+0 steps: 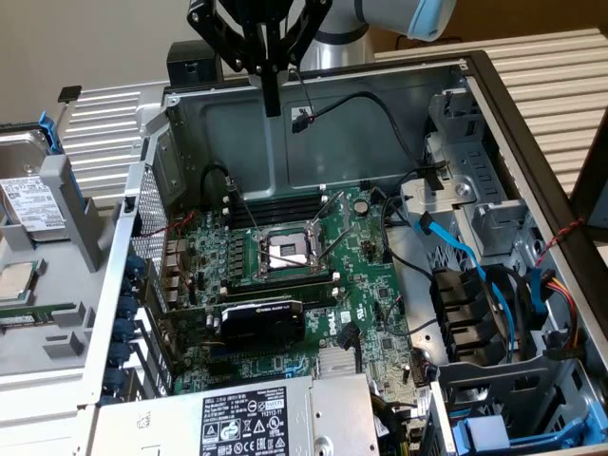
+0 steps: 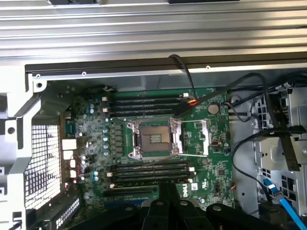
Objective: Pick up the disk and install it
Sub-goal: 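Reach for the disk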
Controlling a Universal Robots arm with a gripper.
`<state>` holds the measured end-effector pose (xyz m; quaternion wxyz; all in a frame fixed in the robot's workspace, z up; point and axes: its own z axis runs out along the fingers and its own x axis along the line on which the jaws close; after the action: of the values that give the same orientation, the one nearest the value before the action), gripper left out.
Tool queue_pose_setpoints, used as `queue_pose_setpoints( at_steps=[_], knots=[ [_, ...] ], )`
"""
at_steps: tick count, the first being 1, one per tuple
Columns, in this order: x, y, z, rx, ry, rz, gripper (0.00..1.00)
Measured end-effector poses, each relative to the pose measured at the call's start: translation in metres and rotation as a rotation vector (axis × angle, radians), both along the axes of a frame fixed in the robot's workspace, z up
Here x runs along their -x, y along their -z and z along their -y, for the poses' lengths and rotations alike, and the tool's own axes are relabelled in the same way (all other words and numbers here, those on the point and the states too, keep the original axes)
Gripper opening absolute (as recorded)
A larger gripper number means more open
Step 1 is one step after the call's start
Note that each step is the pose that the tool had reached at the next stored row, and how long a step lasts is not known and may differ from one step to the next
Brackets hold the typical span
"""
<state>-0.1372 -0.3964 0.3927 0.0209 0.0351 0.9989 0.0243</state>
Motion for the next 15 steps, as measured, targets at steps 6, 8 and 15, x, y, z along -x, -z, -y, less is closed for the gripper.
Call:
queue_pose_setpoints(
  at_steps=[6, 8, 15],
  knots=[
    [0.022, -0.0003, -0.0023, -0.0001, 0.0, 0.0001, 0.11],
    [0.03, -0.0003, -0.0031, 0.0, 0.0, 0.0001, 0.11],
    [0.056, -0.0003, -0.0093, 0.0003, 0.0, -0.0034, 0.11]
  ],
)
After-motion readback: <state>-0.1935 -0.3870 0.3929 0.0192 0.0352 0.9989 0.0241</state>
